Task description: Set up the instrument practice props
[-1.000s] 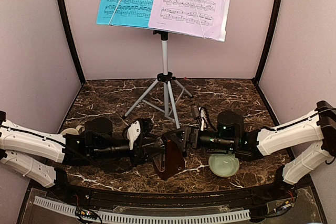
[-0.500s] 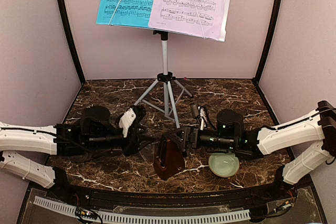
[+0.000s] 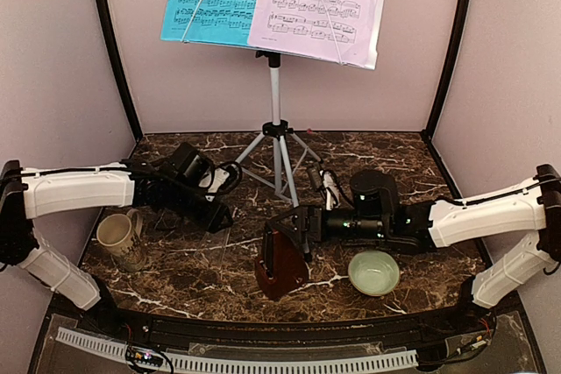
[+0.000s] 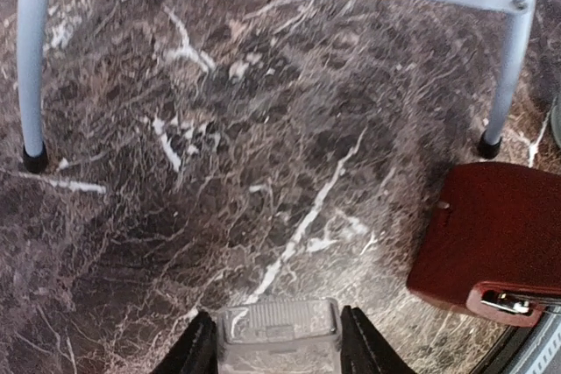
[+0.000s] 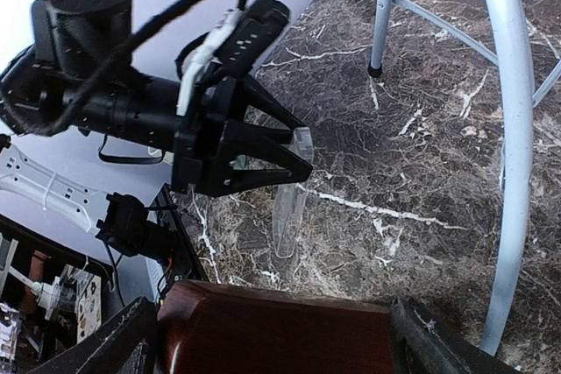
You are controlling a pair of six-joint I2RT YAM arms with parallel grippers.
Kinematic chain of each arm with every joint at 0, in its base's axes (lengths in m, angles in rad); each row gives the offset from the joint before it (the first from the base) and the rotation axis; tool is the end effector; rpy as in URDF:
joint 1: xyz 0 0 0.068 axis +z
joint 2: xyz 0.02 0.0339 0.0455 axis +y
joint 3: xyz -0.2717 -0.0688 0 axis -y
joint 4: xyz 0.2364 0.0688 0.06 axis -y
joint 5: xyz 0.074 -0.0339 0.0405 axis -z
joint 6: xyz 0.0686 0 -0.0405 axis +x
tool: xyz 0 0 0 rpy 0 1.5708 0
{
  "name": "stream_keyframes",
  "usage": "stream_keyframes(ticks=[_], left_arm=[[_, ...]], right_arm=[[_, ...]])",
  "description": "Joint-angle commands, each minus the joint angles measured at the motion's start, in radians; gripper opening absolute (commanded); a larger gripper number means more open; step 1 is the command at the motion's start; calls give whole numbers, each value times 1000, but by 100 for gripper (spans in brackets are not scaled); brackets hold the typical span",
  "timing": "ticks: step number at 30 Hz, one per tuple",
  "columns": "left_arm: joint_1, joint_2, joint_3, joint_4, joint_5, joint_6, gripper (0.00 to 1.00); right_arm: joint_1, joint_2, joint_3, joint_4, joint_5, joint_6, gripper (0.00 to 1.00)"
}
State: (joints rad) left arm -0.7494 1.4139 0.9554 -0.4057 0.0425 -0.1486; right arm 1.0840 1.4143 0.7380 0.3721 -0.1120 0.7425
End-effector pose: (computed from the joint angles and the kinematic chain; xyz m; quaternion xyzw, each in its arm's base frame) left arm 0.2240 -0.2124 0.2226 0.2846 0.8938 -0.1681 0.3030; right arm 0.1500 0.2999 0.2381 -0.1694 0.7875 0.4953 0.3254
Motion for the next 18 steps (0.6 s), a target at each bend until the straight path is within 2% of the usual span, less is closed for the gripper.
stream_keyframes(ticks=[1, 5, 11, 14, 18], left_arm=[[59, 92, 70, -168, 13, -16, 4], [81, 177, 77, -169, -27, -8, 4], [98, 217, 44, -97, -43, -28, 8], [107, 223, 44, -76, -43, -34, 15], [114, 227, 50, -68, -29, -36, 33]], right_arm=[[9, 32, 5, -153, 11, -47, 92], [10, 29, 18, -163, 17, -58, 92], [10, 16, 36, -184, 24, -71, 92], [10, 15, 41, -193, 28, -75, 92], [10, 9, 42, -195, 24, -77, 93]])
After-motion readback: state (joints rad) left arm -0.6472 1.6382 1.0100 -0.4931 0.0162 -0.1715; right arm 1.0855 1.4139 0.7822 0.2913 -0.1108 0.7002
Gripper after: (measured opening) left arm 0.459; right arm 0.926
